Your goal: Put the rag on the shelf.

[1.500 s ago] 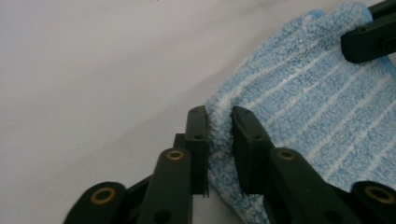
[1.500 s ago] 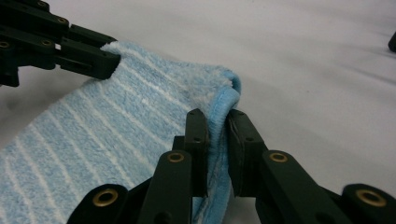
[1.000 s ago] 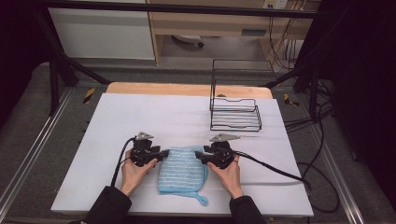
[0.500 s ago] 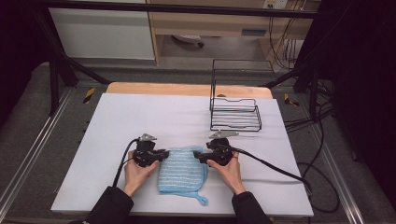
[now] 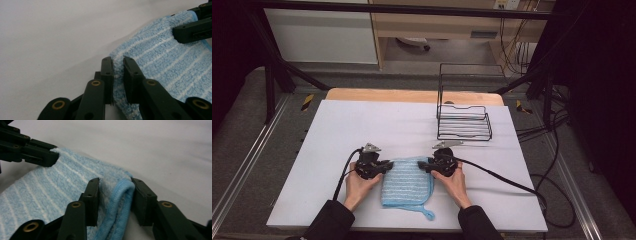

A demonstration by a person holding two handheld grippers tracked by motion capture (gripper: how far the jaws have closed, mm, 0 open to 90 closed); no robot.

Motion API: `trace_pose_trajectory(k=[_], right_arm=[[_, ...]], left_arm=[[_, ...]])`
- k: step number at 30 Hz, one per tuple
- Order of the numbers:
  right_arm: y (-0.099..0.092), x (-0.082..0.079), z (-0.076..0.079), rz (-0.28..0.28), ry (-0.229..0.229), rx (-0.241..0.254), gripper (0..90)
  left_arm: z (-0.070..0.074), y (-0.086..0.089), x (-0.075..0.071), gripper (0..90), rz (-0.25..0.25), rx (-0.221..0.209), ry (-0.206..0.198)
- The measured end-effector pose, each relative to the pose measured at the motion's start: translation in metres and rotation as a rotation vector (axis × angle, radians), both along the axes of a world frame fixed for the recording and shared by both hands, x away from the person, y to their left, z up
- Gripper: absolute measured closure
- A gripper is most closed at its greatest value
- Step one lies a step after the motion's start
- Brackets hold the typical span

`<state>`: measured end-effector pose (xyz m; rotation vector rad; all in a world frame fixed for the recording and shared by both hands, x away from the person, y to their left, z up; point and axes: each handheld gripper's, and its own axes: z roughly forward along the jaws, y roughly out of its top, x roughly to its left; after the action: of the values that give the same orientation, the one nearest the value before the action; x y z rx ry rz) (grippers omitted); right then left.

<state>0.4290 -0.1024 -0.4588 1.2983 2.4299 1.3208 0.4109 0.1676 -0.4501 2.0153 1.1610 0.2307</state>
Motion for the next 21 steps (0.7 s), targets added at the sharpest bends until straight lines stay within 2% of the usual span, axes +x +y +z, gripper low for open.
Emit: trace_pose_trajectory(k=[6,10,21], right_arm=[[-0.0001,-0.0009,0.0001,0.004,0.023,0.007,69.5],[-0.0003,0.0004,0.0006,-0.005,0.065,0.027,73.4],[-0.0019,-0.0028,0.0029,-0.024,0.063,0.053,76.9]], left_arm=[[-0.0001,0.0004,-0.0004,79.2,-0.004,-0.003,-0.005],[-0.0002,0.0015,-0.0001,80.8,-0.011,-0.014,-0.005],[0.0019,0.0048,-0.0024,81.6,-0.01,-0.051,-0.009]])
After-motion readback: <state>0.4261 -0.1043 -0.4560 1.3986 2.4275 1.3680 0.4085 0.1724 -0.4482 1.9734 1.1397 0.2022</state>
